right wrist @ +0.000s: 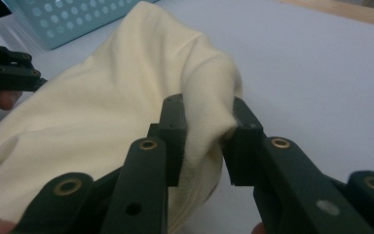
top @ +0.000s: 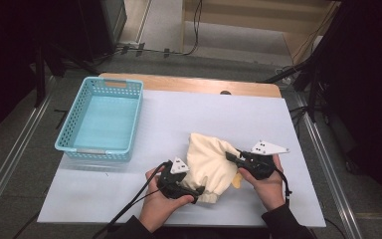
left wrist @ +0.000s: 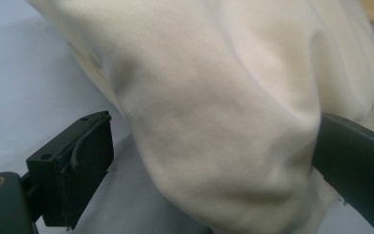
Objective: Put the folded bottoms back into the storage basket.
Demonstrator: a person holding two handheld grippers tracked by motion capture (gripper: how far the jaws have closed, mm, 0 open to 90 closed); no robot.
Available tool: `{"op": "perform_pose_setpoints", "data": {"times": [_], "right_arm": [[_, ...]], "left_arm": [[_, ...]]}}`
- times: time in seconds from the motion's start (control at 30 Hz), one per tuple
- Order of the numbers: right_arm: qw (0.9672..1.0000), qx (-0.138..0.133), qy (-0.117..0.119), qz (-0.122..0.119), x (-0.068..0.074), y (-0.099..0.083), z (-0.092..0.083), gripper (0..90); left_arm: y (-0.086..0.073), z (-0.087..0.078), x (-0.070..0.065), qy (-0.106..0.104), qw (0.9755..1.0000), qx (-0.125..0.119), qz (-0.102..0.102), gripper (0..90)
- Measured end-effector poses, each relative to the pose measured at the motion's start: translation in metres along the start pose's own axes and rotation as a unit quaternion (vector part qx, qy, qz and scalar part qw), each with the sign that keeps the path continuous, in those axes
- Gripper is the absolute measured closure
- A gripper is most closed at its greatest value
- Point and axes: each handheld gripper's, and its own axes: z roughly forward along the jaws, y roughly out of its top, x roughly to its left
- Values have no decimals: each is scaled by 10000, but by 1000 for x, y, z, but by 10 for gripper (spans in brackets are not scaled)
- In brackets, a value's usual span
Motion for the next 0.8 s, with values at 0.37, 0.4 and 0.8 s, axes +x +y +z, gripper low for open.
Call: {"op": "perform_pose_setpoints", "data": {"times": [0.37,0.4,0.8], "right_arm": [[10000,7,-11,-15,0,0,0,707],[10000,7,-10,-15,0,0,0,707],[9999,-57,-91,-62,1,1,-1,707]], "left_arm": [[0,8,-1,109,9993,348,5,28],[0,9,-2,120,9993,353,20,30],[-2,11,-12,256,9993,266,45,128]]}}
